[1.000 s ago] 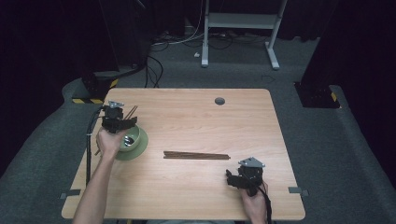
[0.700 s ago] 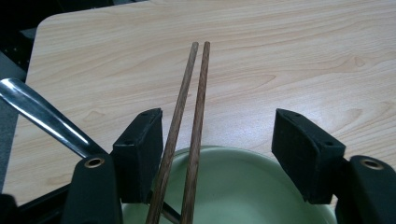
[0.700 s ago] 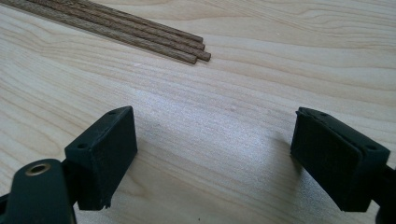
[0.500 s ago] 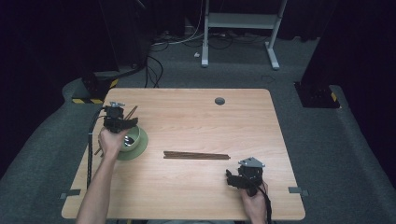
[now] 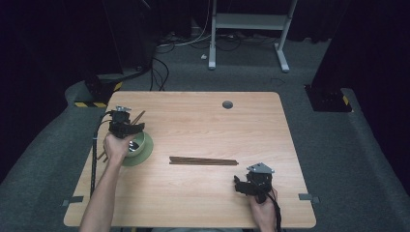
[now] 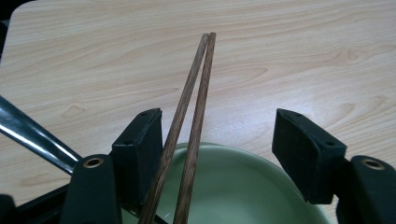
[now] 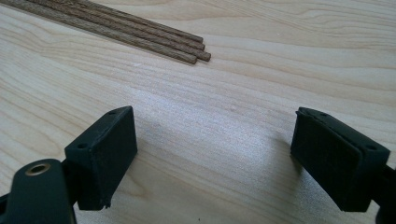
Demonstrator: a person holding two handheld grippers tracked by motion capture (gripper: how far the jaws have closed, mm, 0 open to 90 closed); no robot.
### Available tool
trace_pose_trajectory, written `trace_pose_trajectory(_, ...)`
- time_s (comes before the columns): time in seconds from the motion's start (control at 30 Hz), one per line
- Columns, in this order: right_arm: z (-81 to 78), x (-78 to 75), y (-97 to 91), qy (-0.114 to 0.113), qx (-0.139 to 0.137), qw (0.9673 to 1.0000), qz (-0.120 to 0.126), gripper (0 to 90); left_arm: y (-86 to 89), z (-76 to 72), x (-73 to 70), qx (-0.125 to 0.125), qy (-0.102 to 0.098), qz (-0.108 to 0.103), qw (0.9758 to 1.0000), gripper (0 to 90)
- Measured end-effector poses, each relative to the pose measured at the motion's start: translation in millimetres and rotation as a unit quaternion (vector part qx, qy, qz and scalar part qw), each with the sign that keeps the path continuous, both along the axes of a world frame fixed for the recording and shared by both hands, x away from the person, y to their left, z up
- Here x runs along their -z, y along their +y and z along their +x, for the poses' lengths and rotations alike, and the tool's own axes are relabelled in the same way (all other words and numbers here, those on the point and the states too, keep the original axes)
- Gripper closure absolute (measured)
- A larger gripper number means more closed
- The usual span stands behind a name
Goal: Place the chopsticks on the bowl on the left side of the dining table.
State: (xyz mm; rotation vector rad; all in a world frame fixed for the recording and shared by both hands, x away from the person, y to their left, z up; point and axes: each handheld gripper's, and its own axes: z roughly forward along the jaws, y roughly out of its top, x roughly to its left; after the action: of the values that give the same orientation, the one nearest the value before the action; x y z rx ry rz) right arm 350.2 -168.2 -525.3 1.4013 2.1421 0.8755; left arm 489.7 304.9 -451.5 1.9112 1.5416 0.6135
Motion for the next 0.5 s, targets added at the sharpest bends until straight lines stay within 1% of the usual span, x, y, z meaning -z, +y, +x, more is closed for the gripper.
trace_pose_trajectory(0.07,0.0,0.0,0.0,0.0,0.0,1.0,0.0,14.0,-1.2,-0.6,0.1,0.003,0.001,0.005,1.0,33.9)
trace_pose_trajectory(0.27,0.0,0.0,0.0,0.0,0.0,1.0,0.0,14.0,-4.1,-1.9,-0.9,0.015,-0.003,0.002,0.9999,34.3)
trace_pose_trajectory(0.5,0.0,0.0,0.0,0.0,0.0,1.0,0.0,14.0,-6.6,-2.9,-1.4,0.02,-0.005,0.002,0.9998,34.6)
